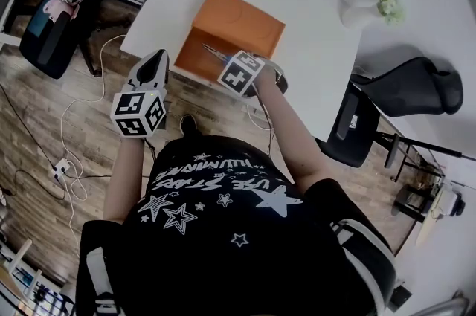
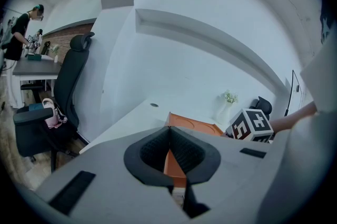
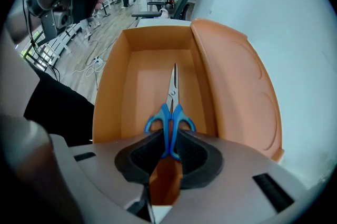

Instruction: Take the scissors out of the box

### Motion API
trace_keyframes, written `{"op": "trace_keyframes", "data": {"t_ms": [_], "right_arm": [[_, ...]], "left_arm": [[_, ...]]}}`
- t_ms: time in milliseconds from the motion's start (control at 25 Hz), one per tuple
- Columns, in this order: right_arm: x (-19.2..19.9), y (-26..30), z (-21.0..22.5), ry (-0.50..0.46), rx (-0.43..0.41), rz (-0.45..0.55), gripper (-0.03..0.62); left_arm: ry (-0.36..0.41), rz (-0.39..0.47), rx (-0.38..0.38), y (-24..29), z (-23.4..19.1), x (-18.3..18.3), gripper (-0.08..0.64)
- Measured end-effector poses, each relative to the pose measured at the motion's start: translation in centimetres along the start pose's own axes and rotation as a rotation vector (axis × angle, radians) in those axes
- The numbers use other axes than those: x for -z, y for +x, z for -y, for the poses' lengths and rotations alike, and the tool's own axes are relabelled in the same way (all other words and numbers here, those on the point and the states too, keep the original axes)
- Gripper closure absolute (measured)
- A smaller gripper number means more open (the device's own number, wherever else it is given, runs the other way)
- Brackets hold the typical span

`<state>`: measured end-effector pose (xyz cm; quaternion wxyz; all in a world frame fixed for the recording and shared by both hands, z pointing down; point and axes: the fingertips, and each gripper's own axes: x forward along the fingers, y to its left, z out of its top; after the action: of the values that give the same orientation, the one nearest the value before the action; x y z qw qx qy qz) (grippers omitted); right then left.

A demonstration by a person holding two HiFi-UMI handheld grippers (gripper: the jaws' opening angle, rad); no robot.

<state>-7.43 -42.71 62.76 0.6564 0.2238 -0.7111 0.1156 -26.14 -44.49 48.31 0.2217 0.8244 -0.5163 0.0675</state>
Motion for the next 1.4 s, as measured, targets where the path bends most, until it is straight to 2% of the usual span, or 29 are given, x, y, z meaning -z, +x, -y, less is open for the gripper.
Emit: {"op": "trace_keyframes", "data": {"t_ms": [520,680,800,1040,1160,1280,1400], "right_arm": [[-1.3,-1.7,-0.5,0.072,0.061,0.089,0.494],[-1.7,-3.2,-0.4,0.115,0.112,0.146,0.494],[-1.6,-4.0,-0.5,0.138,0.117,0.191,0.494],[-2.2,-5.2,-1.5,0.153,0.103,0.28,0.494],[-2.6,-6.2,-1.2,0.149,0.123,0.343,0.494],[-2.3,-7.4,-0.7,0.169,0.144,0.406,0.494],[-1.2,-8.8,-0.4,0.173,0.146,0.469,0.494]], "left_arm": [[0.013,-0.002,0.063,-0.8,-2.4,-0.7,0.541],[0.014,0.002,0.078,-1.1,-2.6,-1.0,0.541],[0.013,0.003,0.087,-1.1,-2.4,-0.9,0.541],[0.023,0.011,0.061,-2.0,-1.6,-1.1,0.541],[0.012,0.021,0.036,-2.2,-1.0,-1.3,0.541],[-0.004,0.027,0.029,-2.2,0.6,-1.2,0.541],[0.016,0.026,0.018,-2.2,2.9,-0.8,0.541]]}}
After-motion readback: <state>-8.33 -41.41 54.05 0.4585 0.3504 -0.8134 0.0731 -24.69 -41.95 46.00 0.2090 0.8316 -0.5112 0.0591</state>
